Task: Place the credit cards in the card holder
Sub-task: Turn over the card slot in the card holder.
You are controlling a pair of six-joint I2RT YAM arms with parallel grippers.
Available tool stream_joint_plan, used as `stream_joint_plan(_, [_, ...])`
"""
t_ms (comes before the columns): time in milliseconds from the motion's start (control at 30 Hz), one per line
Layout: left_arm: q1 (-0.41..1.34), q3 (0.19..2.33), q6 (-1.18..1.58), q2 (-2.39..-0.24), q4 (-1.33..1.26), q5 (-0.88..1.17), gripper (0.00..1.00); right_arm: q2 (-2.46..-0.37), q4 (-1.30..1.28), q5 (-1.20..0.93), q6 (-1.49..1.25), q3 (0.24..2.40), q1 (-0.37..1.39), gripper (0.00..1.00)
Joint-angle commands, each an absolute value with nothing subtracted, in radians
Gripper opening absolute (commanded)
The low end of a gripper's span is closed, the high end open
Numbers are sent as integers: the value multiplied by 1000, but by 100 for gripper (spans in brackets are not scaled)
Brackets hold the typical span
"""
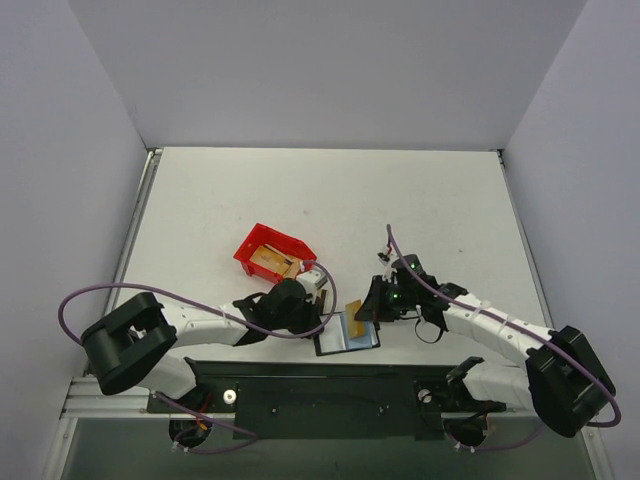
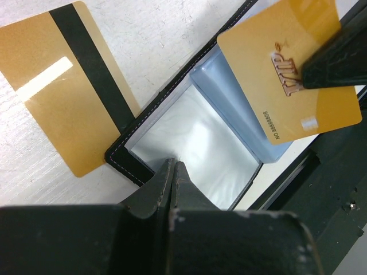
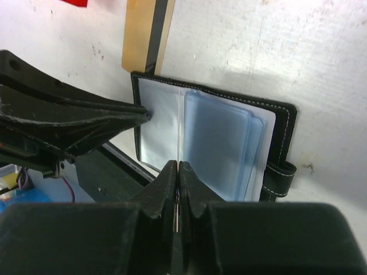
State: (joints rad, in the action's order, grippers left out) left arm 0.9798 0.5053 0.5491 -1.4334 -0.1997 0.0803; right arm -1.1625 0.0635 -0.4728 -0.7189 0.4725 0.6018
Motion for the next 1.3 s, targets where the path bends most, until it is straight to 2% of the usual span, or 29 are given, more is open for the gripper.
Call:
stream_joint_plan(0, [983, 482, 560, -1402, -221, 78, 0, -1172, 112, -537, -721, 451, 601, 0])
stream_joint_plan(333, [983, 479, 558, -1396, -206, 54, 0, -1249, 144, -600, -704, 454, 614, 0])
stream_joint_plan(633, [983, 485, 552, -1396, -193, 41, 0, -1287, 74, -529, -664, 482, 635, 0])
stream_joint_plan(933, [985, 497, 549, -1401, -189, 38, 0, -1353, 127, -523, -673, 492, 683, 0])
stream_joint_plan(1133, [983, 503, 546, -1401, -183, 38, 0, -1341, 189, -554, -704, 476, 687, 0])
stream_joint_plan(1267, [983, 514, 545, -1401, -178, 37, 0, -1238, 146, -505, -689, 477, 681, 0])
